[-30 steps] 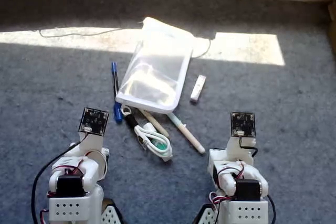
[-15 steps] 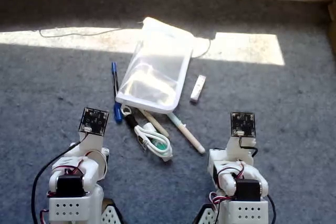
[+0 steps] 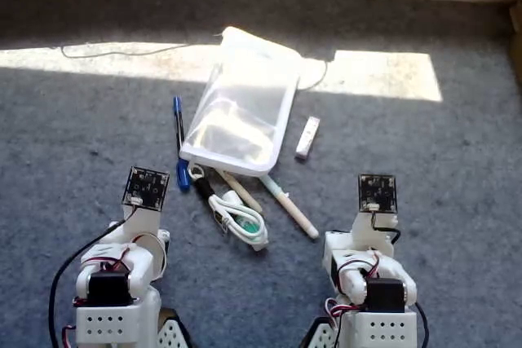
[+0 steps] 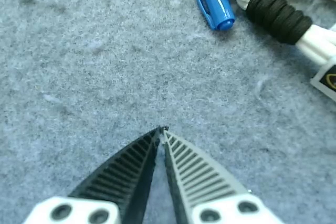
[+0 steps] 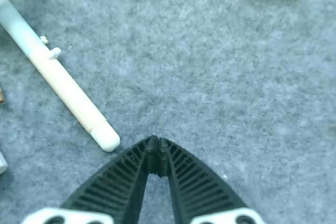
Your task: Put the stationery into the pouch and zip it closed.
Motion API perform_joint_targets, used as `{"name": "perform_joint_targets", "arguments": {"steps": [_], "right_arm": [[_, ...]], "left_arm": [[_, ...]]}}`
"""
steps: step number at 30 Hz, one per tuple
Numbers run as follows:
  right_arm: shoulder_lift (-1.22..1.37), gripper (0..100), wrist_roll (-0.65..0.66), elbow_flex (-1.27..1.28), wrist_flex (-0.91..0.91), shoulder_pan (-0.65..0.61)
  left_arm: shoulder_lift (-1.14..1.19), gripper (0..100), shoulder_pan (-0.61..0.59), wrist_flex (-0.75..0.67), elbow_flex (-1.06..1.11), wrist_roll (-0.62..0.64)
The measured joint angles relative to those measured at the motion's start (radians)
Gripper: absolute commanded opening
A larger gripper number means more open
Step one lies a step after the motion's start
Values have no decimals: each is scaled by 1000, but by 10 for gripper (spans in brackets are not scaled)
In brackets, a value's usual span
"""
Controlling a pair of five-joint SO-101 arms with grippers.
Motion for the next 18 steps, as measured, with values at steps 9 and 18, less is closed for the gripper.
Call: {"name": "perform_joint_targets", "arguments": {"steps": [9, 18], "right_arm": [[0, 5, 161, 0, -15, 78], [-5, 6, 222, -170, -15, 87]], "left_arm": [[0, 7, 0, 0, 0, 0], [0, 7, -23, 0, -2, 0]]}}
